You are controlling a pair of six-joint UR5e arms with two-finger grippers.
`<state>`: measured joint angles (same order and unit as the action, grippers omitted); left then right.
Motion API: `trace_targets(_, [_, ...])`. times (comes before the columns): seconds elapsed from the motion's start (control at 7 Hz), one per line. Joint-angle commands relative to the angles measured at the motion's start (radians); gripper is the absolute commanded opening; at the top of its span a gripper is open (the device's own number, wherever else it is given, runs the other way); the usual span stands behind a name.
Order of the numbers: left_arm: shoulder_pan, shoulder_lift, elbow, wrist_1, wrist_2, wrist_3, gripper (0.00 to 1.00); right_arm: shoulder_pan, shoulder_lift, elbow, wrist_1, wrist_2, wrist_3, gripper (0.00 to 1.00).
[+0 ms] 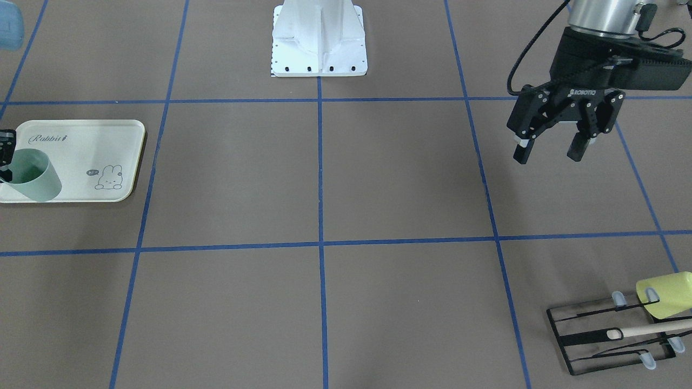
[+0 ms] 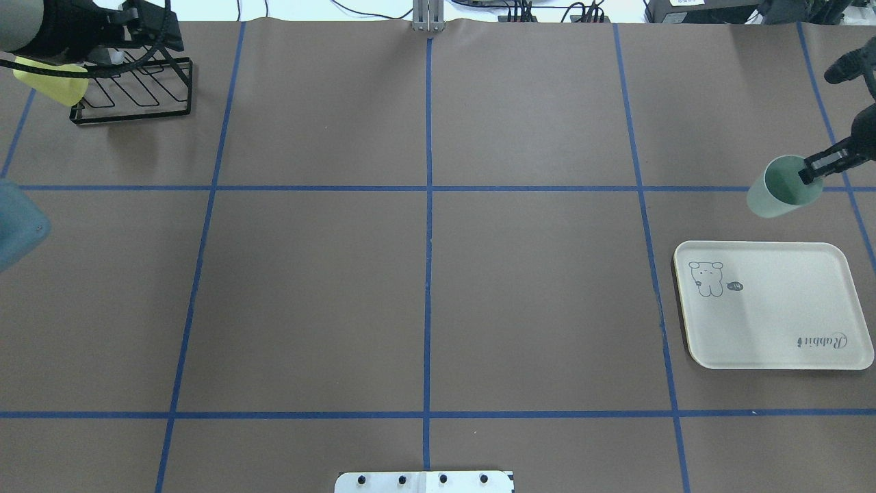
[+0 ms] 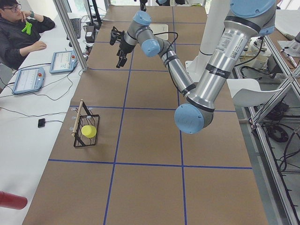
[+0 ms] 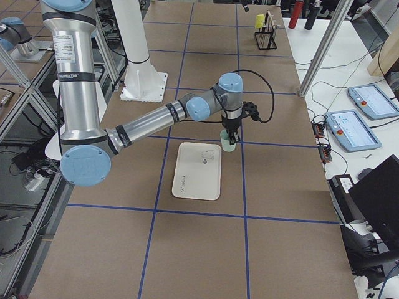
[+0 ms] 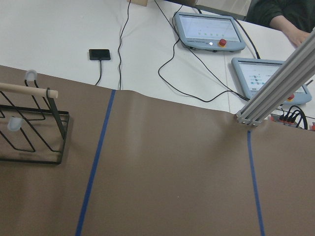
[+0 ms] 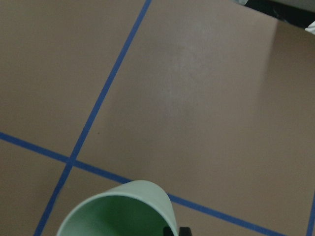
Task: Left arm grabs green cup and hands to right arm on tray
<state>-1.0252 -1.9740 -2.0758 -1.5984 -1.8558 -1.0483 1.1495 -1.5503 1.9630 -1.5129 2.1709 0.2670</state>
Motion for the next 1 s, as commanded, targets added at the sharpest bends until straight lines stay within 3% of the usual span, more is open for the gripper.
trace_targets(0.0, [-0.029, 0.049, 0.0, 0.018, -0.019, 0.08, 1.0, -0.065, -0.095, 0.013, 0.077, 0.018, -0.002, 0.0])
trace_targets(0.86, [-0.045, 0.121, -0.006, 0.009, -0.056, 0.136, 1.0, -0.142, -0.169, -0.051, 0.111, 0.02, -0.049, 0.0])
